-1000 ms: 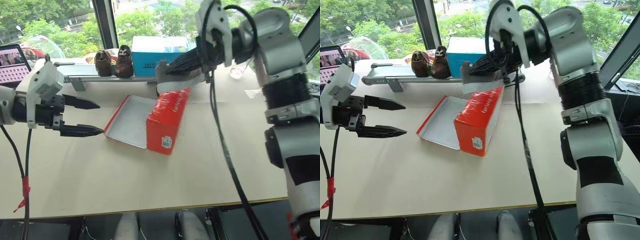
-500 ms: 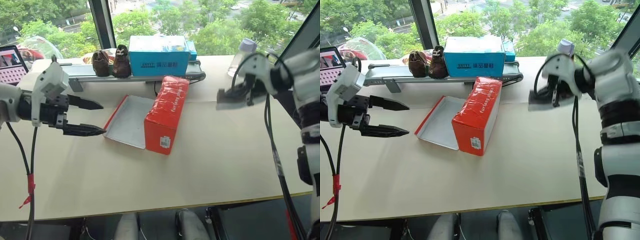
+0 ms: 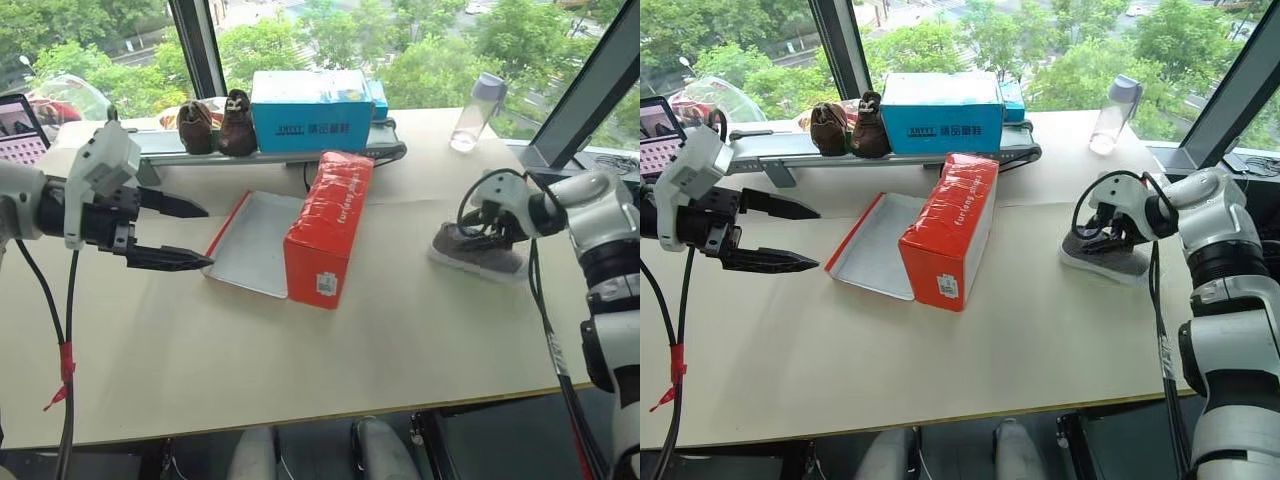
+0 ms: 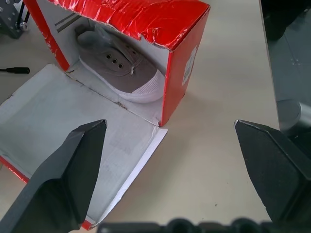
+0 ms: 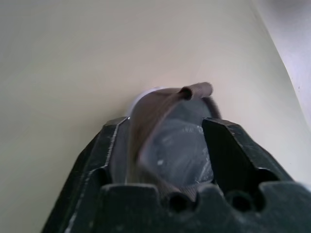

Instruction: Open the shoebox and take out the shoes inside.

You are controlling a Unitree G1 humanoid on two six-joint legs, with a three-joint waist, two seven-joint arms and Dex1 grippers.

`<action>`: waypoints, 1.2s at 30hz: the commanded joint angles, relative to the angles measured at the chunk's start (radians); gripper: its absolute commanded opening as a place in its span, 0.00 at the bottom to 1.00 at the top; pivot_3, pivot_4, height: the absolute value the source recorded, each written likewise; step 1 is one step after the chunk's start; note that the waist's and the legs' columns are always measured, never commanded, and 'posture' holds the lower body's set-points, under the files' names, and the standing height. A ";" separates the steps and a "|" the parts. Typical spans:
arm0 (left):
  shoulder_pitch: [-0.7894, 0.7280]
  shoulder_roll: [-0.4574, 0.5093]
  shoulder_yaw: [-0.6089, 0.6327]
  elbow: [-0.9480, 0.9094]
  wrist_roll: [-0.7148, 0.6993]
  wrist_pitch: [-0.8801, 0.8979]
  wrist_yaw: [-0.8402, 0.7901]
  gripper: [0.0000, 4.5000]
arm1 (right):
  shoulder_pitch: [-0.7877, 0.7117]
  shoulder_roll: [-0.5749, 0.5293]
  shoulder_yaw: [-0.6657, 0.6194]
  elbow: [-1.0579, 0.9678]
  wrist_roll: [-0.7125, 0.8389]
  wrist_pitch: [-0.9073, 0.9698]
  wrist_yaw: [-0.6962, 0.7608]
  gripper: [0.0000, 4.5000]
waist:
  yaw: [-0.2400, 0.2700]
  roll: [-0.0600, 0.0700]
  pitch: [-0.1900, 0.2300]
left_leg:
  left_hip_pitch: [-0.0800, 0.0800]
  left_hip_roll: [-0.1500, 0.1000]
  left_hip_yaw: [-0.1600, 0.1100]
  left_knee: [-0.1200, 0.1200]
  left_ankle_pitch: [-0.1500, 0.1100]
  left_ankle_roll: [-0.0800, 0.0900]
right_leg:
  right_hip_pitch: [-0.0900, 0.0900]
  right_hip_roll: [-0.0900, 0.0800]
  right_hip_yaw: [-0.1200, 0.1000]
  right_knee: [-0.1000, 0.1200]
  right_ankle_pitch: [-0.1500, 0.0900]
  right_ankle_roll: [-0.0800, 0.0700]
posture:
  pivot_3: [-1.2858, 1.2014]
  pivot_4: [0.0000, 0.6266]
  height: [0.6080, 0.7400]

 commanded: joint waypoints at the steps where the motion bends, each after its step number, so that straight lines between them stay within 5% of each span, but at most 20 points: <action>1: -0.019 0.019 0.033 -0.013 -0.003 0.002 -0.002 1.00 | -0.028 -0.070 -0.041 -0.124 0.017 0.080 0.075 0.99 | 0.000 0.000 0.000 | 0.000 0.000 0.000 0.000 0.000 0.000 | 0.000 0.000 0.000 0.000 0.000 0.000 | 0.52 0.24 1.00; 6: -0.010 0.013 0.041 -0.021 -0.008 0.007 0.007 1.00 | -0.080 -0.066 -0.083 -0.322 0.075 0.189 0.127 0.99 | -0.006 0.002 0.001 | 0.000 0.000 0.000 0.001 0.000 0.000 | 0.000 0.000 0.000 0.000 0.000 0.000 | 0.52 0.24 1.00; 14: 0.007 0.002 0.055 -0.043 -0.021 0.023 0.034 1.00 | -0.177 0.166 -0.125 -0.508 0.233 0.397 0.104 0.99 | -0.016 0.002 0.001 | 0.002 0.000 0.000 -0.001 0.000 0.000 | 0.000 0.000 0.001 0.002 0.000 0.000 | 0.52 0.24 1.00; 17: 0.023 0.009 0.069 -0.052 -0.025 0.028 0.037 1.00 | -0.169 0.233 -0.118 -0.534 0.269 0.419 0.092 0.84 | -0.001 0.002 0.001 | 0.000 0.000 0.000 0.000 0.000 0.000 | 0.000 0.000 0.001 0.001 0.001 -0.001 | 0.52 0.24 1.00; 27: 0.057 0.026 0.102 -0.075 -0.035 0.043 0.051 1.00 | -0.112 0.295 -0.083 -0.529 0.279 0.424 0.066 0.06 | 0.021 0.002 0.001 | -0.001 0.000 0.000 0.002 0.000 0.000 | 0.000 0.000 0.001 0.001 0.002 -0.001 | 0.52 0.24 1.00; 36: 0.036 0.025 0.082 -0.062 -0.031 0.034 0.050 1.00 | 0.044 0.239 -0.028 -0.578 0.224 0.418 0.058 0.02 | 0.025 0.001 0.001 | 0.000 0.000 0.000 0.003 0.000 0.000 | 0.000 0.001 0.001 0.001 0.001 -0.001 | 0.52 0.24 1.00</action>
